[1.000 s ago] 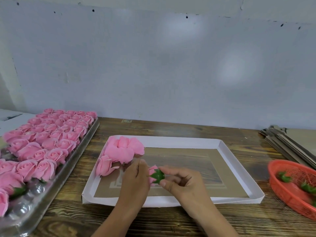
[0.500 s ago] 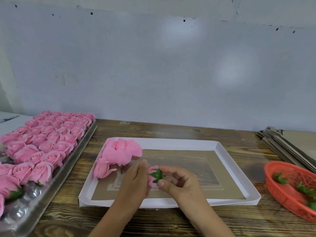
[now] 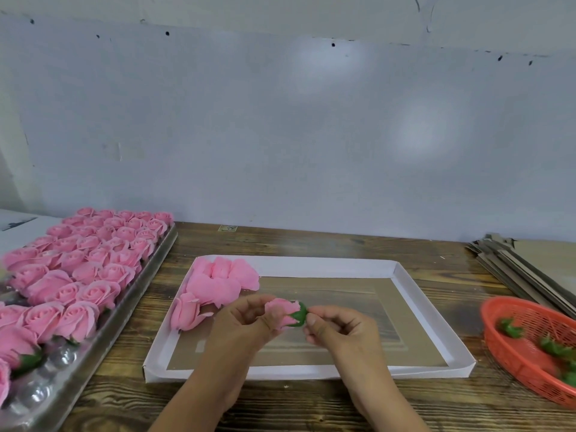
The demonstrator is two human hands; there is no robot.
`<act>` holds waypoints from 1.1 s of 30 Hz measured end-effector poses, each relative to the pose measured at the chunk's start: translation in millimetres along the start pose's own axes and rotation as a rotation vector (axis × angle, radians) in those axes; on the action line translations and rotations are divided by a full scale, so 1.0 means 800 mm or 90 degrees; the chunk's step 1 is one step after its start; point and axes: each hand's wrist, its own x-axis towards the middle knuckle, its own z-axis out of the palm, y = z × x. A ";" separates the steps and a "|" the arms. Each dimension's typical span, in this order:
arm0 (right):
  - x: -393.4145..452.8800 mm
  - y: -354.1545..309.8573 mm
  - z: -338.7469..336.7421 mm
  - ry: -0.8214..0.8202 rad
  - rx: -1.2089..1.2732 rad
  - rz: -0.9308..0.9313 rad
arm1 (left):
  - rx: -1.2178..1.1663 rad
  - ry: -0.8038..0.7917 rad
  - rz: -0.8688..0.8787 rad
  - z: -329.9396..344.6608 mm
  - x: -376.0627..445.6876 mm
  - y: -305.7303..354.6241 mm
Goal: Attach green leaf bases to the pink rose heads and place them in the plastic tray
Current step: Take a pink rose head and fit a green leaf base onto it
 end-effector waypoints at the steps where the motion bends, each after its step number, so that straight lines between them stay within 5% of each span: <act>1: 0.000 0.000 0.000 -0.005 -0.003 0.000 | 0.021 -0.004 0.008 -0.001 0.000 -0.001; 24: 0.004 0.005 -0.004 -0.026 0.040 0.027 | 0.039 -0.015 0.064 0.001 0.000 -0.007; 33: 0.001 0.000 -0.002 -0.161 -0.025 0.091 | 0.111 -0.016 0.131 0.001 0.003 -0.015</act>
